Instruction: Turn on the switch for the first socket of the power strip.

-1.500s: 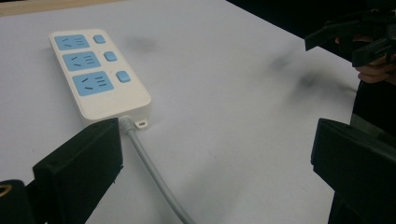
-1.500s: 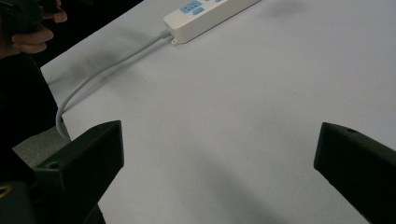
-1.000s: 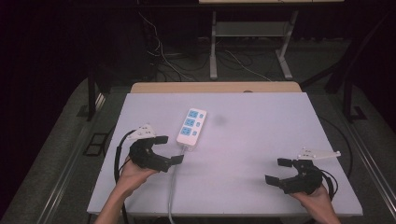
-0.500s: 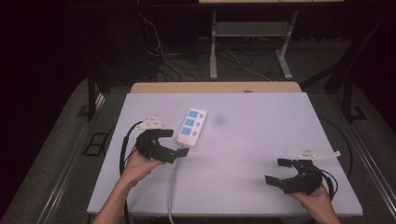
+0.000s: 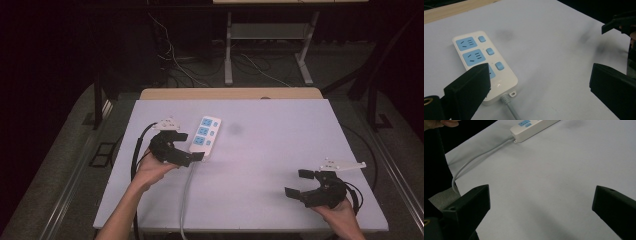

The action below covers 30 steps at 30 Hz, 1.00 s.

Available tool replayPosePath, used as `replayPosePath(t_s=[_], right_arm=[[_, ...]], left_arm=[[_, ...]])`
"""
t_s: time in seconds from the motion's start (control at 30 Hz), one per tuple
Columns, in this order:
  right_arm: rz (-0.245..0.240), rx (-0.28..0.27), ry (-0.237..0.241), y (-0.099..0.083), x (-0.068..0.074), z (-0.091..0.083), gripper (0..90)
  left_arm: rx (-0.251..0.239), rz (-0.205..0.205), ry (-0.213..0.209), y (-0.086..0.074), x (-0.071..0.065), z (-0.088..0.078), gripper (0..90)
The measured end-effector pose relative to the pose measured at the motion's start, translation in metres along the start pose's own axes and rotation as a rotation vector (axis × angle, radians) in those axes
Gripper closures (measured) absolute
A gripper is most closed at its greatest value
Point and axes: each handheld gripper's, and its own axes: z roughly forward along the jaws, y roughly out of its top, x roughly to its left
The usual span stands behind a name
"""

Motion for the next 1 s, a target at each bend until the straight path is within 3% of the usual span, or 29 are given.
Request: replayPosePath(t_s=[1.0], right_arm=[[0.0,0.005,-0.002,-0.001,-0.001,0.0,1.3]], left_arm=[[0.157,0.027,0.035,0.031,0.032,0.032,4.0]])
